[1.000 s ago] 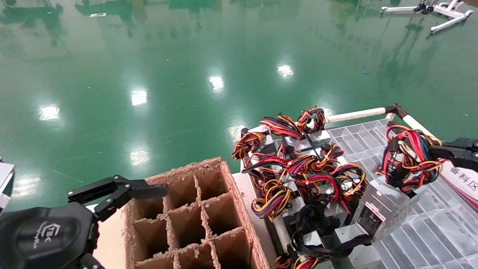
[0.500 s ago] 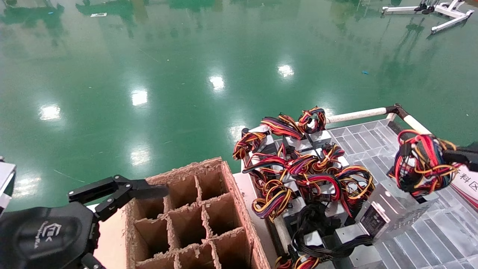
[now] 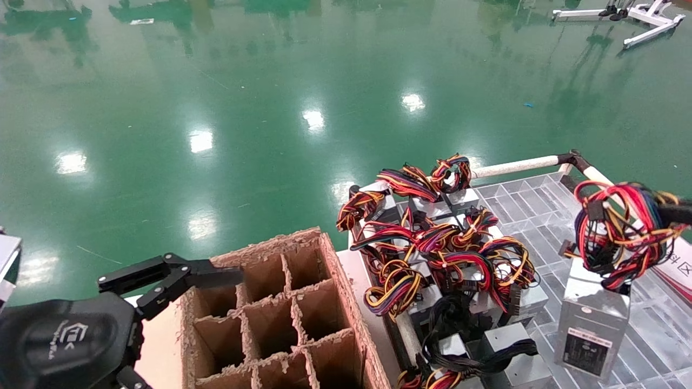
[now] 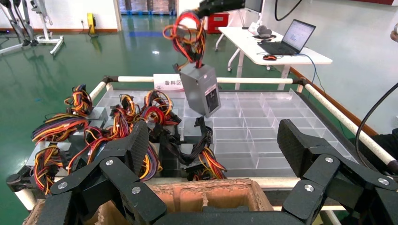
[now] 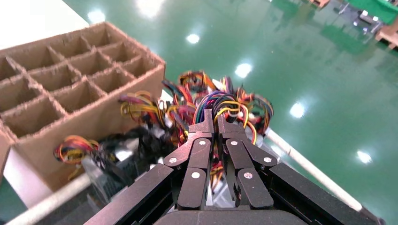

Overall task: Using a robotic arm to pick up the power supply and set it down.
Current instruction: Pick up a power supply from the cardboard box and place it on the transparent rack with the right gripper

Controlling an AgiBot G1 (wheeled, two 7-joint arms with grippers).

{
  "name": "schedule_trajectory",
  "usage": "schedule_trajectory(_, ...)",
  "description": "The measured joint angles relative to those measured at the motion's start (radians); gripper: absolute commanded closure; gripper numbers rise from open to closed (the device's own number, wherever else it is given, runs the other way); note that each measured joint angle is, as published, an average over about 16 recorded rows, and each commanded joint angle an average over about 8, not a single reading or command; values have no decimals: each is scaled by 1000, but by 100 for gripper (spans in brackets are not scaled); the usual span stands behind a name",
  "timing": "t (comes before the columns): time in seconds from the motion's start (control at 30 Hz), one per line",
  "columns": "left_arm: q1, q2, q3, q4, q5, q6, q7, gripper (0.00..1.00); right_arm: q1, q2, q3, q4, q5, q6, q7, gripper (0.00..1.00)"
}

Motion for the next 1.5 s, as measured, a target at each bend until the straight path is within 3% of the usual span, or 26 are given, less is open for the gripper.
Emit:
schedule_trajectory(0.4, 0, 0, 0, 0, 0, 0, 0, 0, 11, -55, -78, -51, -47, 3, -38, 100)
schedule_trajectory(0.93, 0, 0, 0, 0, 0, 0, 0, 0, -55, -126, -174, -169, 3, 2, -127, 100)
schedule_trajectory(1.23, 0, 0, 0, 0, 0, 0, 0, 0, -119, -98, -211, -193, 98, -1, -152, 100)
schedule_trajectory(1.5, 0, 0, 0, 0, 0, 0, 0, 0, -241, -74, -229, -216, 283, -1, -168, 100)
